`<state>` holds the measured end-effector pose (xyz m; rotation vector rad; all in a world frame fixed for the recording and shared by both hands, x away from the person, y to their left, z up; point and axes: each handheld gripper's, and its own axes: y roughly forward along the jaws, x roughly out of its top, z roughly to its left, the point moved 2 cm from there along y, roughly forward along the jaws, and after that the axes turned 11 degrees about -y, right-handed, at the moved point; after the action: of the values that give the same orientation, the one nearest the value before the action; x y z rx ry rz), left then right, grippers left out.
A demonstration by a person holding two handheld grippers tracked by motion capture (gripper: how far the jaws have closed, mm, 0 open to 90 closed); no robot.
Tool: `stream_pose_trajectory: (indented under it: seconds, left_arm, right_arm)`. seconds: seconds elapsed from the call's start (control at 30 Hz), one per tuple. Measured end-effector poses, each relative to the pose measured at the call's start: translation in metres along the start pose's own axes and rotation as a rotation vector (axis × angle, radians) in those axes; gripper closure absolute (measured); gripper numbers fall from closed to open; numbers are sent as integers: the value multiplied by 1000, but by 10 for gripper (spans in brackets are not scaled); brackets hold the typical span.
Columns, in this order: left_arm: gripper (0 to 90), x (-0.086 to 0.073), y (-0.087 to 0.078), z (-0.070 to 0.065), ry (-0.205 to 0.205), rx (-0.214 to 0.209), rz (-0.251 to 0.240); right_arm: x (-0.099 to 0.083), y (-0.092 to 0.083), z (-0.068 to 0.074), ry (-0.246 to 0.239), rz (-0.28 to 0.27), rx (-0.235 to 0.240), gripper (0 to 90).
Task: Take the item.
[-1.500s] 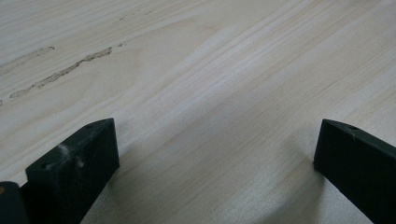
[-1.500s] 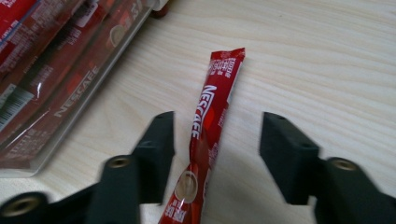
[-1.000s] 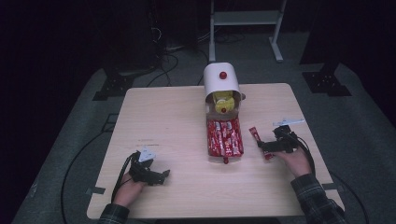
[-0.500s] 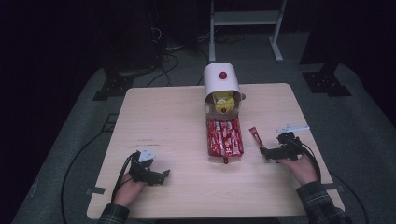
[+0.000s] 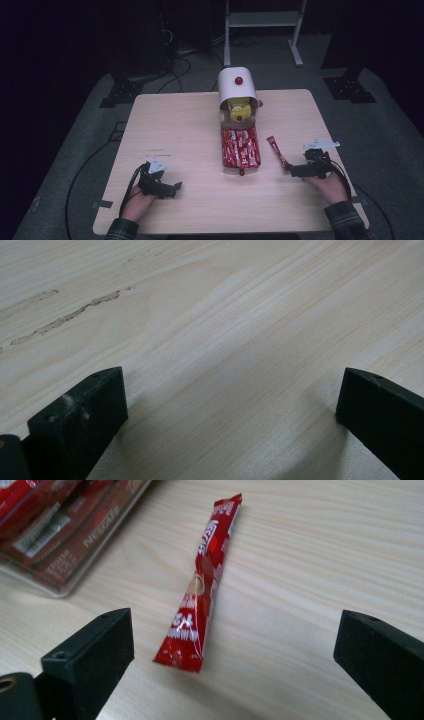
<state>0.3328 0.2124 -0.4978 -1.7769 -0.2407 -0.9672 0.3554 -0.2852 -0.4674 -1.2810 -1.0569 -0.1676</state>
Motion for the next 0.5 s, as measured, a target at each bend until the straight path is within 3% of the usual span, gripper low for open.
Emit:
stream_pose_trajectory:
  seconds: [0.27,0.5]
  left_arm:
    - [0,0,0,0,4,1,4]
    - [0,0,0,0,4,1,4]
  right_arm:
    - [-18,-8,2,-13,-3,-7,20]
    - [-36,-11,3,-19,30,-7,20]
